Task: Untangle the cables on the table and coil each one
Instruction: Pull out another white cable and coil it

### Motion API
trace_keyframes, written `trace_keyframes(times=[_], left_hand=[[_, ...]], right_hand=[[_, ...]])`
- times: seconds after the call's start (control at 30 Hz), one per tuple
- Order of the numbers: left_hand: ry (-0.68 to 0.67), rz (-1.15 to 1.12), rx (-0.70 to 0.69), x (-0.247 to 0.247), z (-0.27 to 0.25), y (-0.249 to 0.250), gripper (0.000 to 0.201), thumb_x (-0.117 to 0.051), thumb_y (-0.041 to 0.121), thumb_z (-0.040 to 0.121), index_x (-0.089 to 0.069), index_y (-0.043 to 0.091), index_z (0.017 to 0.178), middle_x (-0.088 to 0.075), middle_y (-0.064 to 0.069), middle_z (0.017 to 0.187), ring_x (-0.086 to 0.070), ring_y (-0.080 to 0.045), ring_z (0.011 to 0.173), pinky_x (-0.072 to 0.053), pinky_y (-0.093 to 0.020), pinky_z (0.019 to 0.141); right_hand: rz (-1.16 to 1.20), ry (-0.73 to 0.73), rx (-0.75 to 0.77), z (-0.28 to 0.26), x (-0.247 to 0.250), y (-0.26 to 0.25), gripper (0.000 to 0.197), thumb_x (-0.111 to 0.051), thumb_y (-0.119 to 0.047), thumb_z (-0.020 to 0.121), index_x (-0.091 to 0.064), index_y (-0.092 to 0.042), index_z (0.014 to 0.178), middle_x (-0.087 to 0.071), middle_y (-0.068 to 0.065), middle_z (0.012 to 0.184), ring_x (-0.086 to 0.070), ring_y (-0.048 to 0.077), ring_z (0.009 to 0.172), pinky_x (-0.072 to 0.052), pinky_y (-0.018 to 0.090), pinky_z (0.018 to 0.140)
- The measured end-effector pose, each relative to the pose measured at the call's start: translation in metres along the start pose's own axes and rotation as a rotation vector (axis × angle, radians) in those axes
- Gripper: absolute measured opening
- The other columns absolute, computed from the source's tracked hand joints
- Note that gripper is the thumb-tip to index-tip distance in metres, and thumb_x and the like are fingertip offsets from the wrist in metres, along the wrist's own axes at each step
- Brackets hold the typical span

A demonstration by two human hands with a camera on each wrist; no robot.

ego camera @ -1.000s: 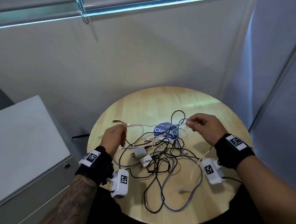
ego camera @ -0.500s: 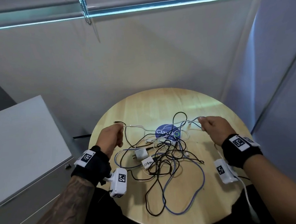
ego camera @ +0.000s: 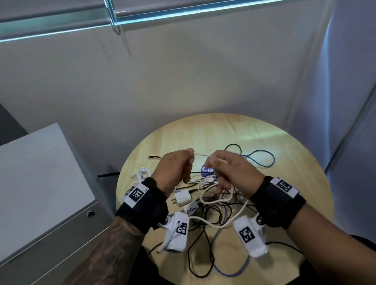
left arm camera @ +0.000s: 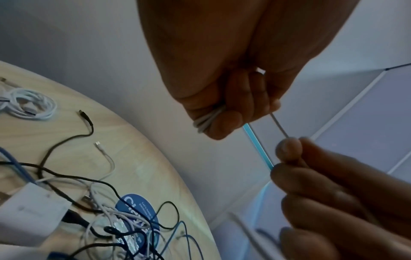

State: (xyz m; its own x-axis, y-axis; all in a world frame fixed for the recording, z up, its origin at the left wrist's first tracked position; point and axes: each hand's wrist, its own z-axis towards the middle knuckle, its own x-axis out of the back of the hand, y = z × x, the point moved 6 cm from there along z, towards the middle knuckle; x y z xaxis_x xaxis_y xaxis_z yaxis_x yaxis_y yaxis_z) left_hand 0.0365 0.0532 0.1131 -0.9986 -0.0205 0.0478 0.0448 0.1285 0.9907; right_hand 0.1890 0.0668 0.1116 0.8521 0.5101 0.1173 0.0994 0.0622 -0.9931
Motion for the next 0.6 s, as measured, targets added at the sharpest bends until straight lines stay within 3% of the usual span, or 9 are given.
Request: trace_keyframes(times=[0.07, 0.13, 0.2, 0.3, 0.37, 0.43, 0.5, 0.6], left_hand=[[-0.067, -0.028, 0.047, -0.005, -0.004, -0.004, 0.038, -0.048, 0.032, 0.101, -0.052, 0.013, 0.068, -0.031, -0.004, 0.06, -0.029, -0.02, 0.054, -0.034, -0.029, 0.053], [-0.212, -0.147, 0.124, -0.02, -0.013, -0.009, 0.039, -0.042, 0.033, 0.102, -0.055, 0.011, 0.073, -0.028, -0.002, 0.058, -0.027, -0.017, 0.051, -0.033, -0.029, 0.053], [-0.361, -0.343, 0.191, -0.035, -0.024, -0.007, 0.033, -0.036, 0.028, 0.099, -0.054, 0.01, 0.079, -0.025, 0.0, 0.059, -0.025, -0.014, 0.05, -0.034, -0.03, 0.057], [-0.46, -0.607, 0.166, -0.043, -0.036, 0.008, 0.026, -0.032, 0.02, 0.097, -0.055, 0.01, 0.089, -0.029, 0.0, 0.065, -0.032, -0.013, 0.055, -0.042, -0.031, 0.068], [-0.415, -0.708, 0.096, -0.041, -0.035, 0.017, 0.026, -0.032, 0.018, 0.102, -0.055, 0.009, 0.096, -0.037, 0.0, 0.07, -0.04, -0.013, 0.061, -0.048, -0.031, 0.077], [-0.281, -0.75, 0.016, -0.034, -0.029, 0.019, 0.024, -0.036, 0.015, 0.103, -0.058, 0.006, 0.1, -0.052, -0.001, 0.074, -0.053, -0.013, 0.066, -0.05, -0.035, 0.085], [-0.107, -0.767, -0.028, -0.024, -0.019, 0.013, 0.02, -0.044, 0.011, 0.099, -0.061, 0.003, 0.1, -0.063, -0.005, 0.078, -0.064, -0.016, 0.071, -0.053, -0.038, 0.088], [0.039, -0.8, -0.046, -0.011, -0.011, -0.002, 0.017, -0.047, 0.011, 0.1, -0.062, 0.004, 0.1, -0.069, -0.008, 0.088, -0.07, -0.019, 0.082, -0.057, -0.034, 0.087]], right_hand=[[-0.052, 0.123, 0.057, 0.004, 0.015, -0.011, 0.018, -0.055, -0.021, 0.099, -0.067, -0.013, 0.087, -0.05, 0.0, 0.057, -0.038, 0.015, 0.045, -0.058, 0.043, 0.057], [-0.041, 0.196, 0.103, 0.008, 0.026, -0.02, 0.015, -0.062, -0.02, 0.095, -0.069, -0.015, 0.082, -0.05, 0.013, 0.064, -0.036, 0.016, 0.045, -0.049, 0.031, 0.046], [-0.031, 0.265, 0.119, 0.012, 0.036, -0.021, 0.015, -0.067, -0.021, 0.092, -0.067, -0.015, 0.078, -0.044, 0.001, 0.055, -0.035, 0.013, 0.044, -0.036, 0.022, 0.044], [-0.17, 0.326, 0.128, 0.013, 0.042, -0.012, 0.017, -0.065, -0.027, 0.093, -0.071, -0.018, 0.081, -0.057, -0.015, 0.054, -0.046, 0.003, 0.047, -0.038, 0.016, 0.049], [-0.326, 0.281, 0.133, 0.011, 0.034, 0.002, 0.022, -0.06, -0.035, 0.096, -0.074, -0.026, 0.082, -0.069, -0.016, 0.07, -0.06, 0.004, 0.064, -0.049, 0.023, 0.063], [-0.381, 0.175, 0.125, 0.006, 0.014, 0.017, 0.026, -0.054, -0.038, 0.098, -0.072, -0.03, 0.082, -0.07, -0.014, 0.076, -0.062, 0.007, 0.072, -0.052, 0.034, 0.074], [-0.441, 0.064, 0.149, 0.0, -0.008, 0.023, 0.026, -0.052, -0.033, 0.1, -0.066, -0.035, 0.078, -0.062, -0.019, 0.067, -0.054, -0.002, 0.063, -0.046, 0.03, 0.065], [-0.585, -0.053, 0.21, -0.008, -0.028, 0.026, 0.023, -0.05, -0.032, 0.101, -0.059, -0.03, 0.08, -0.059, -0.013, 0.071, -0.053, 0.001, 0.068, -0.045, 0.029, 0.069]])
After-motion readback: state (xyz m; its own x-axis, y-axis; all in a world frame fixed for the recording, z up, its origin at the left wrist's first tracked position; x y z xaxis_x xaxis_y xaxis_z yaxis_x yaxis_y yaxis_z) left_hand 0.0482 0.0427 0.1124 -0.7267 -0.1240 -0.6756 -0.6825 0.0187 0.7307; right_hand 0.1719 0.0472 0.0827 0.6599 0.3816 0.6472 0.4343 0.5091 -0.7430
